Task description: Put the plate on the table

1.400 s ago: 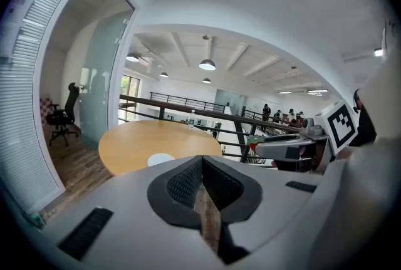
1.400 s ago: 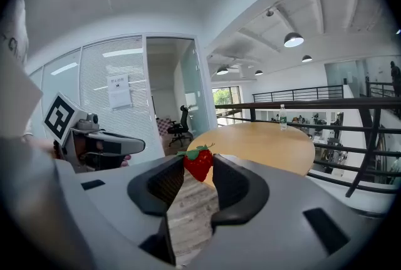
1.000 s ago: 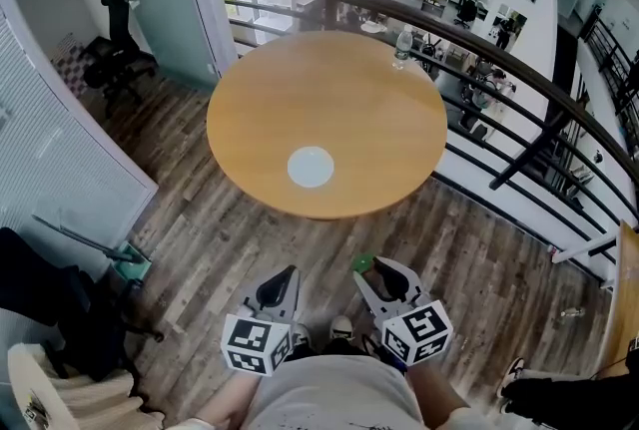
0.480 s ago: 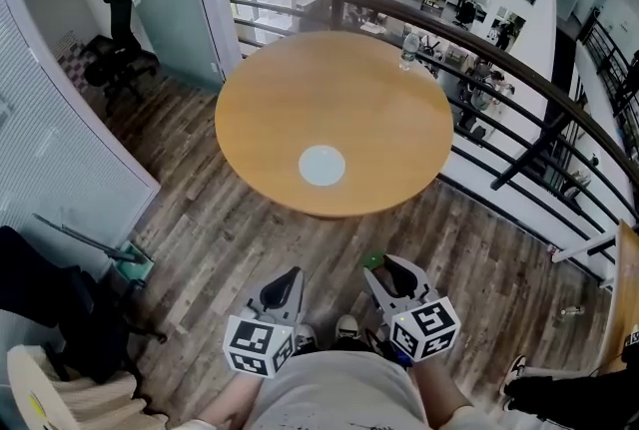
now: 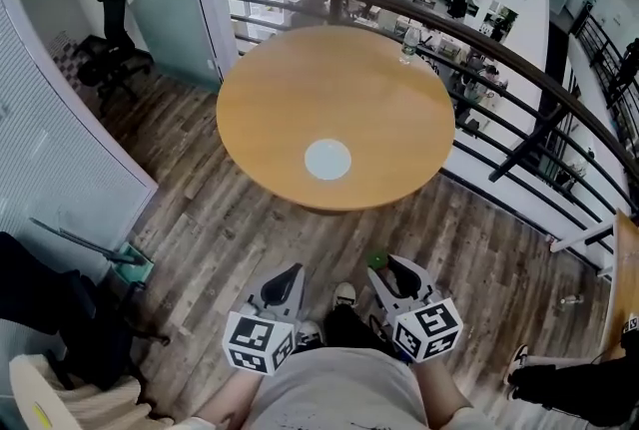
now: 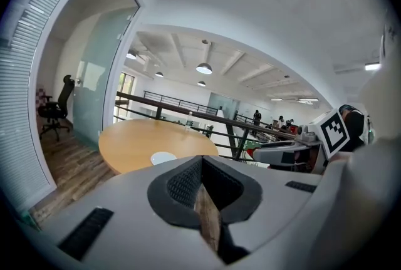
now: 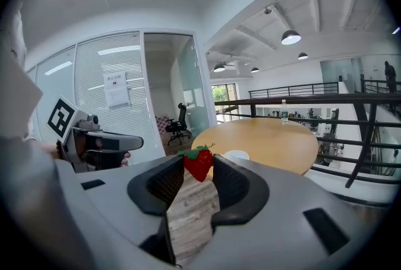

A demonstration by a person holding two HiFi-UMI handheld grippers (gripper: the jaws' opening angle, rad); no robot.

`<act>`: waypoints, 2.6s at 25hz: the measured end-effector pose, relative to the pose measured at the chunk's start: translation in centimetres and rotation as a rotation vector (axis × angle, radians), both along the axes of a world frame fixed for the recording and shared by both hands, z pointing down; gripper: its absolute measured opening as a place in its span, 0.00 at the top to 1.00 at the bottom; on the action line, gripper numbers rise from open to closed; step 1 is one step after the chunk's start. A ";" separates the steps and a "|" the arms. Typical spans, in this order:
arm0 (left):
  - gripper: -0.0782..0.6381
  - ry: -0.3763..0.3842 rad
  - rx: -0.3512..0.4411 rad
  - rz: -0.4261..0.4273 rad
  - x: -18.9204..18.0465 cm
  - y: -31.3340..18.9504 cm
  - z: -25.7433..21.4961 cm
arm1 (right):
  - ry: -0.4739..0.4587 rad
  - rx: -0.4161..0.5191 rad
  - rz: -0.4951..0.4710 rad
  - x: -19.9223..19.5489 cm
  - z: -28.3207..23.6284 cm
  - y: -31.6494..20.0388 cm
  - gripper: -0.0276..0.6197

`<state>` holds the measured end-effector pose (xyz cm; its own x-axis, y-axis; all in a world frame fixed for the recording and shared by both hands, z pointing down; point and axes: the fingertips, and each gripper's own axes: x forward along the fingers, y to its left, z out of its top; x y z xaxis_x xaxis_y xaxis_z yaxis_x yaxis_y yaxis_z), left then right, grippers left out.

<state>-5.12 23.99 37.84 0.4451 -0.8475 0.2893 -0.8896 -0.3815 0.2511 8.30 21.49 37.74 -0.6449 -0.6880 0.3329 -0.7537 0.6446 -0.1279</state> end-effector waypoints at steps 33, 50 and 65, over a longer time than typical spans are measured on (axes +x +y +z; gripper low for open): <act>0.86 -0.030 -0.030 -0.103 0.8 -23.8 0.1 | -0.025 -0.026 -0.095 1.5 0.6 -25.4 0.72; 0.86 -0.045 -0.043 -0.109 -0.6 -28.2 0.2 | -0.001 -0.045 -0.126 -0.8 0.9 -29.3 0.72; 0.86 -0.059 -0.078 -0.033 -2.8 -31.6 1.5 | 0.034 -0.089 -0.086 -3.5 2.6 -31.0 0.72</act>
